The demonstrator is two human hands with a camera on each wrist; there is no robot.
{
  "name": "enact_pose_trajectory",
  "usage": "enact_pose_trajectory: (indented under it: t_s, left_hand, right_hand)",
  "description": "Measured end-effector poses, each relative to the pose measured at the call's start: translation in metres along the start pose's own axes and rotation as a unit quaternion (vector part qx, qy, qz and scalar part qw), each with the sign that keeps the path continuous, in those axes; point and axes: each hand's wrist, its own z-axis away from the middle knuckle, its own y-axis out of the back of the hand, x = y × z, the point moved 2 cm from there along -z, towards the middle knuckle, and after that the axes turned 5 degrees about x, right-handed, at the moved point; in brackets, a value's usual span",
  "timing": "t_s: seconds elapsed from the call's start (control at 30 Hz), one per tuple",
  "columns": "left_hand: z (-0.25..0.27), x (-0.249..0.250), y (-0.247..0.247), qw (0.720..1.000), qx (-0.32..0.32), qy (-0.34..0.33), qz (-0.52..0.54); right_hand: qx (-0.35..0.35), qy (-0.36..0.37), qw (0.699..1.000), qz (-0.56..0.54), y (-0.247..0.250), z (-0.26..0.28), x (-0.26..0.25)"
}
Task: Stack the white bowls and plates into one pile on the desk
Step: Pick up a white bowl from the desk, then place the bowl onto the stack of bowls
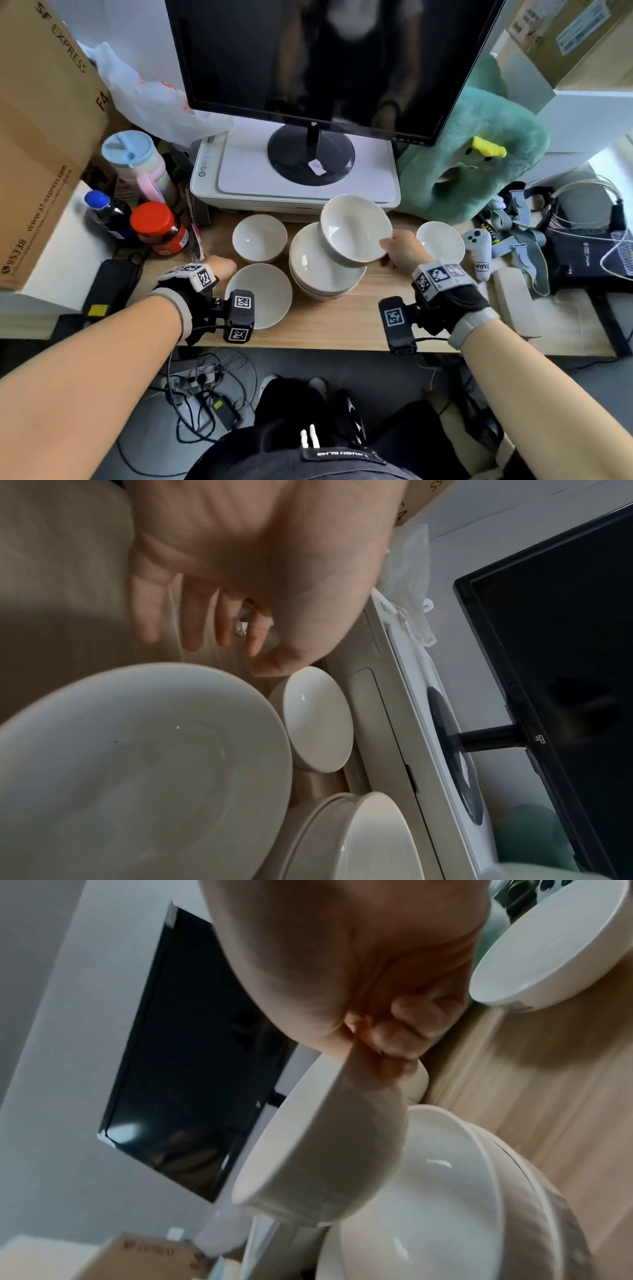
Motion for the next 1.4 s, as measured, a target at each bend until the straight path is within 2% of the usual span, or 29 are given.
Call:
enact_pose_trajectory:
  t_s: [0.1,0.2,0.67,0.8,0.93,1.07,1.2,1.3,1.4]
  left_hand:
    - [0.009,0.0,-0.008,0.998,-0.046,-0.004,-0.034]
    - [0.01,-0.005,-0.013,0.996,-0.071,-0.008,-0.051]
    - [0.02,-0.018,-0.014,0.982,-0.108,-0.05,-0.146]
    - [0.024,-0.011,-0.002,0.959,-0.148,-0.054,-0.234]
    - [0.029,0.005,0.018,0.94,-0.189,-0.066,-0.277]
    - [0.026,0.02,0.043,0.965,-0.166,-0.057,-0.197]
    - [0.034,0.05,0.062,0.977,-0.152,-0.056,-0.136]
    - [-0.002,0.059,0.062,0.978,-0.161,-0.074,-0.109]
    - [0.055,0.085,0.065,0.983,-0.154,-0.092,-0.043]
  right_hand:
    - [-0.011,-0.003,0.996,0.086,-0.019,0.001,-0.004]
    - [-0.003,-0.001,0.992,0.127,-0.033,0.0,-0.003]
    - [0.002,0.004,0.989,0.151,-0.063,-0.017,-0.005]
    - [0.003,0.0,0.986,0.168,-0.068,-0.02,-0.003]
    - [-0.002,-0.001,0.987,0.162,-0.069,-0.021,0.0]
    - [0.022,-0.004,0.986,0.167,-0.062,-0.014,0.002]
    - [0.048,0.009,0.984,0.171,-0.061,-0.011,0.008]
    - [0.035,0.011,0.984,0.176,-0.065,-0.012,0.008]
    - [0.033,0.001,0.983,0.183,-0.065,-0.015,0.009]
